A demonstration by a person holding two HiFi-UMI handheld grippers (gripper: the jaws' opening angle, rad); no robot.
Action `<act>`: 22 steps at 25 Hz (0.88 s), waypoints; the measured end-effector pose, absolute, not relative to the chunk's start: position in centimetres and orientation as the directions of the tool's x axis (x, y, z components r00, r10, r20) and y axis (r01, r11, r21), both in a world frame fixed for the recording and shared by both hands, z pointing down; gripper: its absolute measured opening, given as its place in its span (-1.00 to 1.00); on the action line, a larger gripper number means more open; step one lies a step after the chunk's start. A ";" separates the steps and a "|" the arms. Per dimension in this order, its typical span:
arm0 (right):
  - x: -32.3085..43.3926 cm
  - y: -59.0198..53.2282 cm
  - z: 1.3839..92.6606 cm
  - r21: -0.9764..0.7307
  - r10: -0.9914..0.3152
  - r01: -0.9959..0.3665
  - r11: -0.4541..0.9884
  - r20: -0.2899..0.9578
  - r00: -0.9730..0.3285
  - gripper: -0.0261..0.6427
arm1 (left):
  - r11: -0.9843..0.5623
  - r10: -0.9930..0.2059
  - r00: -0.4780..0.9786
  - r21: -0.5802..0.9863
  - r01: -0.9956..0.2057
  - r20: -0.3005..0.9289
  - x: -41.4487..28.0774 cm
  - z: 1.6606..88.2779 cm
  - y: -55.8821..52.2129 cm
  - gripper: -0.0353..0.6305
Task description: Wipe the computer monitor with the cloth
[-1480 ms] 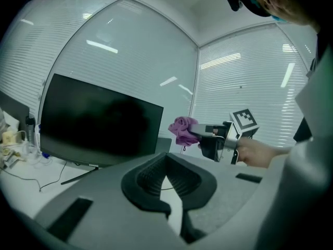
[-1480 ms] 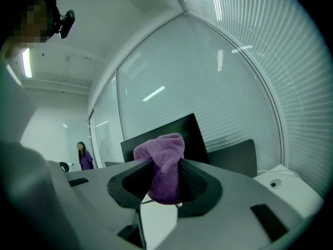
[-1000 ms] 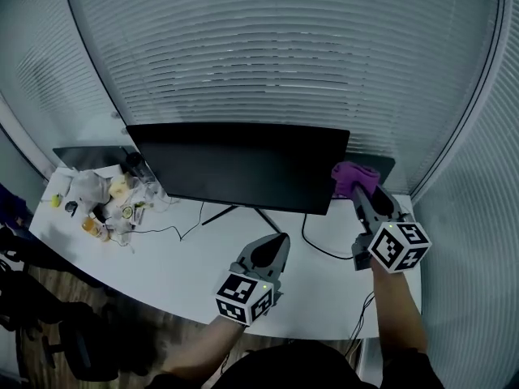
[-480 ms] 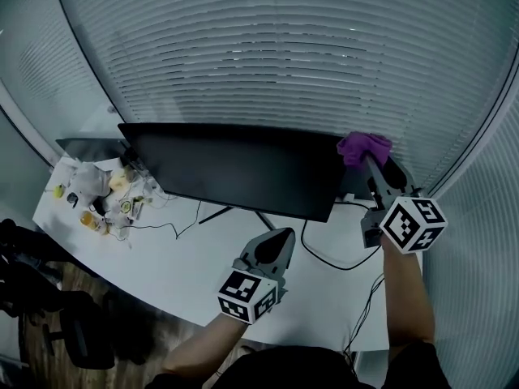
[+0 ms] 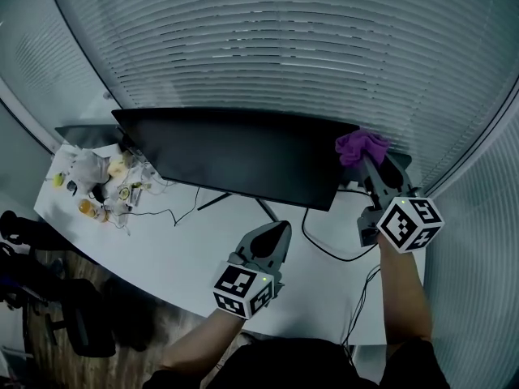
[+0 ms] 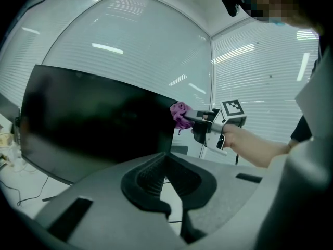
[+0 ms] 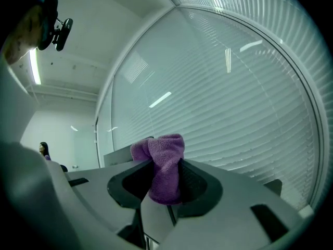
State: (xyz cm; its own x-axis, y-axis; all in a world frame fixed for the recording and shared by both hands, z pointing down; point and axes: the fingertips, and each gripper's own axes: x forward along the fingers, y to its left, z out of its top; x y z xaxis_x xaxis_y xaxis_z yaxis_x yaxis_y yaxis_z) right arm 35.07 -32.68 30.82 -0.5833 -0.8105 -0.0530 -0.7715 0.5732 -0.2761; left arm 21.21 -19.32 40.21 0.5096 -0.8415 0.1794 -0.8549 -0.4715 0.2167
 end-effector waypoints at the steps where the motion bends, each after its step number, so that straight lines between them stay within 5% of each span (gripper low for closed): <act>1: 35.0 -32.6 31.5 -0.281 -0.810 -0.771 0.571 -0.043 -0.584 -0.49 | -0.470 -0.841 0.509 0.218 -0.855 0.182 21.2 40.4 -19.2 -0.88; 22: 34.4 -31.8 45.0 -0.393 -0.784 -0.766 0.509 0.156 -0.601 -0.49 | -0.402 -0.847 0.467 0.266 -0.876 0.255 20.0 45.9 -17.7 -0.88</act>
